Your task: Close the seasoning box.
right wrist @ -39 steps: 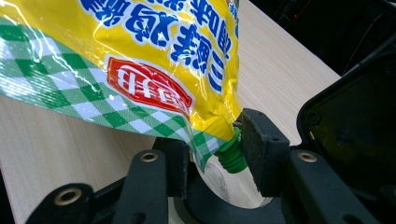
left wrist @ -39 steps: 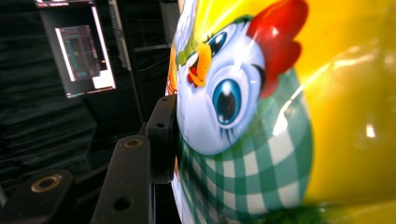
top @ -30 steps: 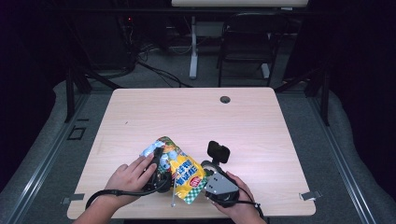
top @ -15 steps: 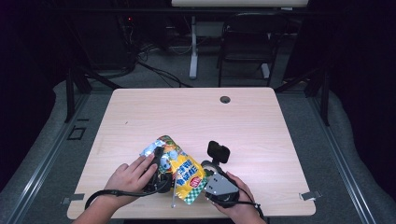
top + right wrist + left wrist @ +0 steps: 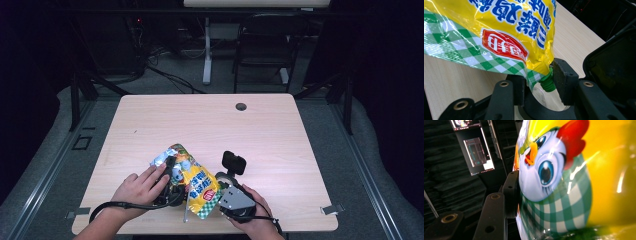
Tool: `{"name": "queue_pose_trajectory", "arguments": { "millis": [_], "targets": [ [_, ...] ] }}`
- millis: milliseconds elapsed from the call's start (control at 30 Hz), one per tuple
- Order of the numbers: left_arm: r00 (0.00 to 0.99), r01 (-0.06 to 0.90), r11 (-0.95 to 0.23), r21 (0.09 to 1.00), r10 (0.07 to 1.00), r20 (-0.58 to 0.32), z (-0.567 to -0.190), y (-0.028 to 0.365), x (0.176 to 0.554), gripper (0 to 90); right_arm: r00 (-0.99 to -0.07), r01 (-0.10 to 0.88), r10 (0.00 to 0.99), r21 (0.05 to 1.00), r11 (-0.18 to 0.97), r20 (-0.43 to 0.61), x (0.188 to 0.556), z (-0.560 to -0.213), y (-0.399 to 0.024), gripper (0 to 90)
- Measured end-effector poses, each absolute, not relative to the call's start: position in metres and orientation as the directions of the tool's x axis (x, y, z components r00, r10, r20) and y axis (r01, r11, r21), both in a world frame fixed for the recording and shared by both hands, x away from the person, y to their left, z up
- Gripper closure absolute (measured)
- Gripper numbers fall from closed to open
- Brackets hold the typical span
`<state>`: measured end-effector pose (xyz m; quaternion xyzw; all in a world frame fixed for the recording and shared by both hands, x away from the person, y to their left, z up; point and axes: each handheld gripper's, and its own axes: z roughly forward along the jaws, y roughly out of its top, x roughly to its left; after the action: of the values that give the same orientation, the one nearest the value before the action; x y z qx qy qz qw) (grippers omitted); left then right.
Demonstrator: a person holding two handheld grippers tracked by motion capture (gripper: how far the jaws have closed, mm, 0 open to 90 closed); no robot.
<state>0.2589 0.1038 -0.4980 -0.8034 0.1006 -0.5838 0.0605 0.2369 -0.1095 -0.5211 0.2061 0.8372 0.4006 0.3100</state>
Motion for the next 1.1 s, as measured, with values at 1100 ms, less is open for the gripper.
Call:
{"name": "queue_pose_trajectory", "arguments": {
  "millis": [1100],
  "targets": [
    [0.314,-0.095,-0.963,-0.251,-0.269,0.911,-0.4912,0.1003,0.2602,58.3,-0.717,0.111,0.612,0.811,0.575,-0.335,0.2382,-0.5228,-0.1102,63.7]
  ]
}}
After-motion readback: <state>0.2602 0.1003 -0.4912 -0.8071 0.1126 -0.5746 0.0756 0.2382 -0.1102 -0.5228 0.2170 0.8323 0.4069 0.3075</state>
